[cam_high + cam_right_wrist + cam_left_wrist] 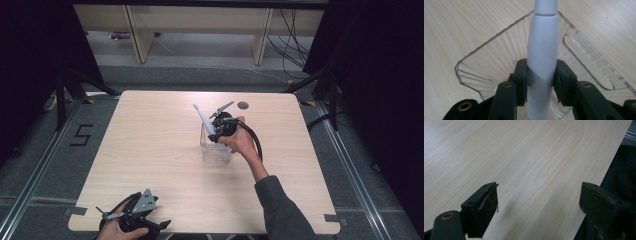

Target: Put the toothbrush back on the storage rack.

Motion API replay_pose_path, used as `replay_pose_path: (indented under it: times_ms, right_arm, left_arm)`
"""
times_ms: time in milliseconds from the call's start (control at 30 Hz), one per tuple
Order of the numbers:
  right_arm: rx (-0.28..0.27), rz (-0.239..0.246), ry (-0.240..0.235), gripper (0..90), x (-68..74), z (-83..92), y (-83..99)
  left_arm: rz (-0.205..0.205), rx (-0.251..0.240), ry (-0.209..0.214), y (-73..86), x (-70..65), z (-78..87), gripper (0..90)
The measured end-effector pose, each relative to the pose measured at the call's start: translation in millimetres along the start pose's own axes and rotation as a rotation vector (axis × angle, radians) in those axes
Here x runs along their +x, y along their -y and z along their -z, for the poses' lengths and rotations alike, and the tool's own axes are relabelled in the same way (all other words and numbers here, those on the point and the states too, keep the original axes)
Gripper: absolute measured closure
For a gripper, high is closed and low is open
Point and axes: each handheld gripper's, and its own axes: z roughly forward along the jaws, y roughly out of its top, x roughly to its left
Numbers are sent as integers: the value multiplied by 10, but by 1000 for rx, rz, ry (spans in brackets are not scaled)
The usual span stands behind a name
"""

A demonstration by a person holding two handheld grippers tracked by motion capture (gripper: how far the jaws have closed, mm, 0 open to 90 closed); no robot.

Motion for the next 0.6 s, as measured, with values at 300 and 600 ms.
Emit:
replay_pose_path:
  times_ms: [300,600]
  right_arm:
    - [7,-15,2,658,-11,-42,8]
    - [-47,15,-3,627,-6,58,-8]
  left_arm:
    - [-1,6,6,-3,9,1,148]
    - [-1,0,-1,-1,-1,1,148]
